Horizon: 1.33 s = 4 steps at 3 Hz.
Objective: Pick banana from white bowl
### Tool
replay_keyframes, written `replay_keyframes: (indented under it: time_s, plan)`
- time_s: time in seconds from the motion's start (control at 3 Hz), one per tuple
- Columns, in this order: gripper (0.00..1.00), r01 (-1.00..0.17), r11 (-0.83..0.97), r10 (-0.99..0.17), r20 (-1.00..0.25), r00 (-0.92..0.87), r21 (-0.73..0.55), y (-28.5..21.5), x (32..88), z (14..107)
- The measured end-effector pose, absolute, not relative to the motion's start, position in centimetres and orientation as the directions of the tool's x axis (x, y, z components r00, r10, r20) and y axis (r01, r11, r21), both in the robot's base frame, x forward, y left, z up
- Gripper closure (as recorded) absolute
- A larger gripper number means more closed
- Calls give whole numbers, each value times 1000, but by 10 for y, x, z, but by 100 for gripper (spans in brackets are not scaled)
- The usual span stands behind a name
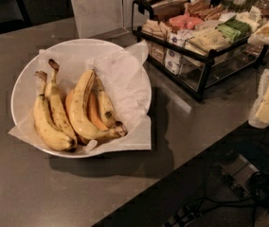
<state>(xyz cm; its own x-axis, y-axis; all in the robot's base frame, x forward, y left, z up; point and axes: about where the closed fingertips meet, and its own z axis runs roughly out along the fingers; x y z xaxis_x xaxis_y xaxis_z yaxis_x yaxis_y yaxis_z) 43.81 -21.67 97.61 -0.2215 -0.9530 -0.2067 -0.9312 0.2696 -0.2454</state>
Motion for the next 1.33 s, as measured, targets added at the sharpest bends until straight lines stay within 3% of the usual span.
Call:
replay_keyframes:
  time_s: [0.67, 1.33]
  plan:
    - [0, -934, 250, -957, -214, -198, -255, -211, 440, 979]
    - [0, -972, 44, -959, -282, 23, -230, -157, 449, 989]
